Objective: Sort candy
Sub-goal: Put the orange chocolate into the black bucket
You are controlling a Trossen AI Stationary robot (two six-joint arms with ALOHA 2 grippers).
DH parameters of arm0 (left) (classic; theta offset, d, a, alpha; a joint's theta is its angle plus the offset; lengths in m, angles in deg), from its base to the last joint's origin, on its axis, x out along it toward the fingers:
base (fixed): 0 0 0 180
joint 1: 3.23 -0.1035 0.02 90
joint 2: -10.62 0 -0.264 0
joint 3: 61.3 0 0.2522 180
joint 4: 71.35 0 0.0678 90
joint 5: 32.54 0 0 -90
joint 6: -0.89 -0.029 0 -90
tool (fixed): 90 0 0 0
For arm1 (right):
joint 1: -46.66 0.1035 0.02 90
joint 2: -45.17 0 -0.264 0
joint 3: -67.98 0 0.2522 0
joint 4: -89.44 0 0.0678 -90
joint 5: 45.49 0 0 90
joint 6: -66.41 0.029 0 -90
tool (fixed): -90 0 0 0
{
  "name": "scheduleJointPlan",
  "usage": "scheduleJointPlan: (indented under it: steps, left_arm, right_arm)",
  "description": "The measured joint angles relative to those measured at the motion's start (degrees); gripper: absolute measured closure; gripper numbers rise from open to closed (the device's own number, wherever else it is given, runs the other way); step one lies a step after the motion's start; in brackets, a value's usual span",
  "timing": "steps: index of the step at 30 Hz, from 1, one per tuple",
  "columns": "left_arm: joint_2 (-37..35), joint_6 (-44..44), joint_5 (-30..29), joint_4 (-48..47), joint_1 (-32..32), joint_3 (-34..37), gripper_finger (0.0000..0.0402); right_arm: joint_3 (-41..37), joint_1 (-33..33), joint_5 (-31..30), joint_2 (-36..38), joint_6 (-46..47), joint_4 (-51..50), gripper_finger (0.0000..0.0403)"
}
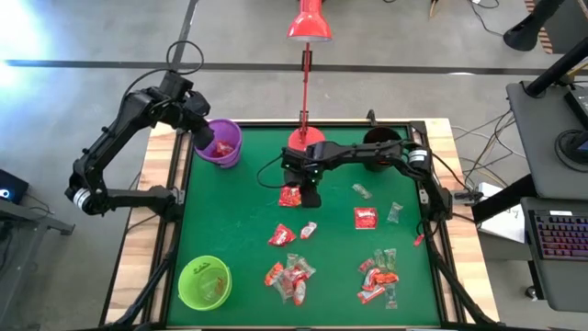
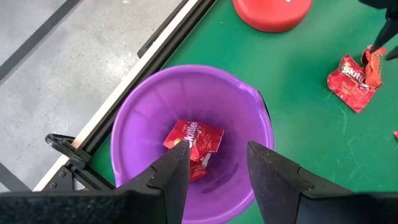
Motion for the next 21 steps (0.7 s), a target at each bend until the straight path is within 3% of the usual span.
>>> scheduleJointPlan:
  steps: [3,15,21]
  left_arm:
    - [0.1,-0.1,0.0,0.0,0.0,0.0,0.0261]
    - [0.4,-0.2,0.0,0.5,0.0,0.0,0.0261]
    - [0.4,-0.2,0.0,0.7,0.0,0.0,0.0261]
  right_arm:
    - [-1.0,0.0,3.6,0.0,0.0,0.0,0.0294]
    - [-5.5,0.0,3.6,0.0,2.7,6.7,0.0303]
    - [-6.4,-0.2,3.6,0.0,4.5,7.0,0.0326]
